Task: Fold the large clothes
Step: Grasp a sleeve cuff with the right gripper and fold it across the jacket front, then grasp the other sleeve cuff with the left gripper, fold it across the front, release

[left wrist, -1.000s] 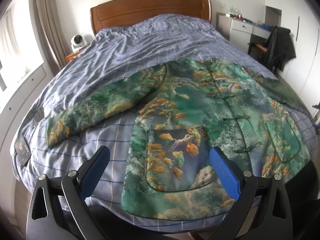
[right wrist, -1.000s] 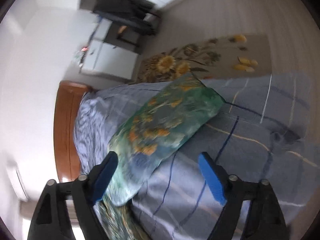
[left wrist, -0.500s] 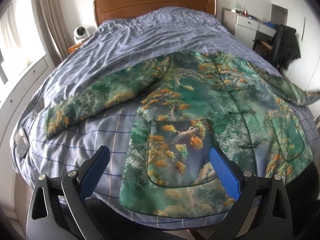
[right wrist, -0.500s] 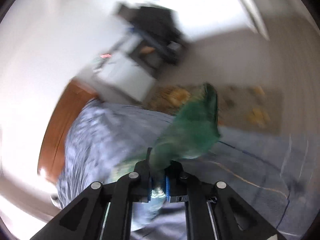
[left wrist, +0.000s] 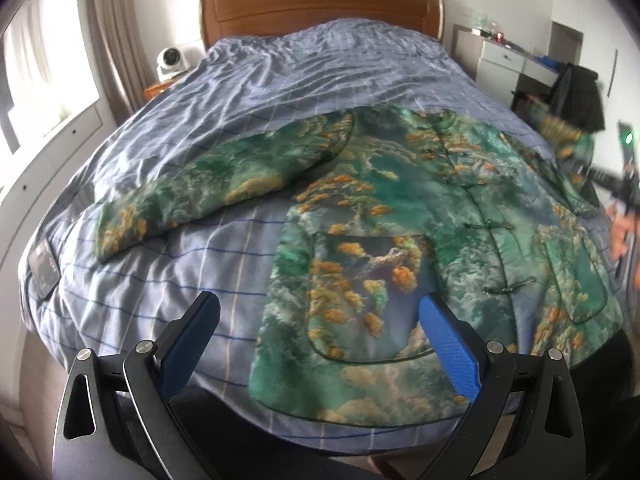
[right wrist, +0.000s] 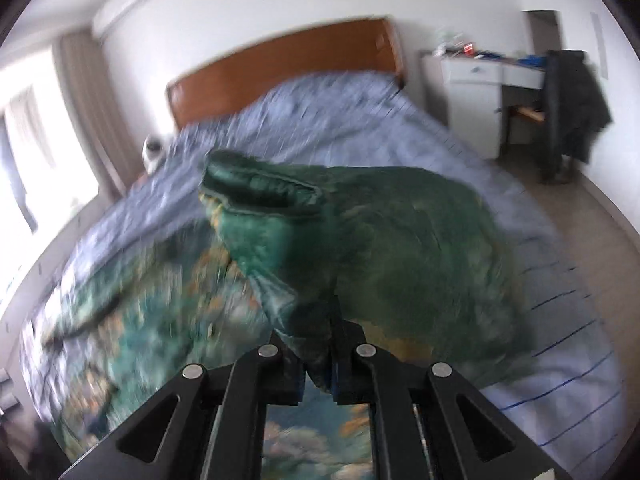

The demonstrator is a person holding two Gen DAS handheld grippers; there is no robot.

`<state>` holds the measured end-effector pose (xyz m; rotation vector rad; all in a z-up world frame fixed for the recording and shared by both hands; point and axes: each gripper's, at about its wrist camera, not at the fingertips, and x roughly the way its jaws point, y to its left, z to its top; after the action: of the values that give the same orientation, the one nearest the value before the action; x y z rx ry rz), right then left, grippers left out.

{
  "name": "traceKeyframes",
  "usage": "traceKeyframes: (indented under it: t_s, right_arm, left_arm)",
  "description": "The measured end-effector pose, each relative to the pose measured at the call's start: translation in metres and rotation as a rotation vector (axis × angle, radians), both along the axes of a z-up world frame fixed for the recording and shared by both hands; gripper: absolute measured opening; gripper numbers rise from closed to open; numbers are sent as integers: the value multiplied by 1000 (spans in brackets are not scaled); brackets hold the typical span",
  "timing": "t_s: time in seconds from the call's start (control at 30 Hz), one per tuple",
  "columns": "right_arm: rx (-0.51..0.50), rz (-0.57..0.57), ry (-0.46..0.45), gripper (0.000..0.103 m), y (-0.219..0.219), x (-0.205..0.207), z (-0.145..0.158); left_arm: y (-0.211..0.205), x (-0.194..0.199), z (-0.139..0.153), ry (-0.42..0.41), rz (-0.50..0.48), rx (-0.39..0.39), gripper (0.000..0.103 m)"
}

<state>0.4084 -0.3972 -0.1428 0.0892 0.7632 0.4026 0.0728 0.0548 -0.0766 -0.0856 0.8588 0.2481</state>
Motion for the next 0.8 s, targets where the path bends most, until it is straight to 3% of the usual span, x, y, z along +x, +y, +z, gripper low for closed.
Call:
traceKeyframes:
  t_s: [0.2,0.27,0.3,0.37,0.4,0.47,0.63,0.8]
  right_arm:
    - [-132,133,96,9,53,-27,-58]
    - [-161,155,116,15,59,-41,-68]
    - [-177,166,123,19,60,-46,-71]
    - [-170,199,139,46,60,-57,-74]
    - [-147,212,137,51,59,-64,-72]
    - [-119,225,129,60,55,-78,-66]
    - [-53,205,92,60,28,-124,-42]
    - [1,129,66,60,-3,-158,-27]
  left_arm:
    - [-1,9,-9,28,-7,2,100]
    - [-6,17,-10,35,-39,4,100]
    - [-11,23,-11,40,-59,5,100]
    - [-22,39,-13,51,-115,-6,100]
    - [-27,47,-13,59,-138,-17,100]
    - [-39,67,-14,74,-210,-82,100]
    - [-81,131,-15,104,-392,-299,100]
    - [-145,208,-43,212,-527,-473,96]
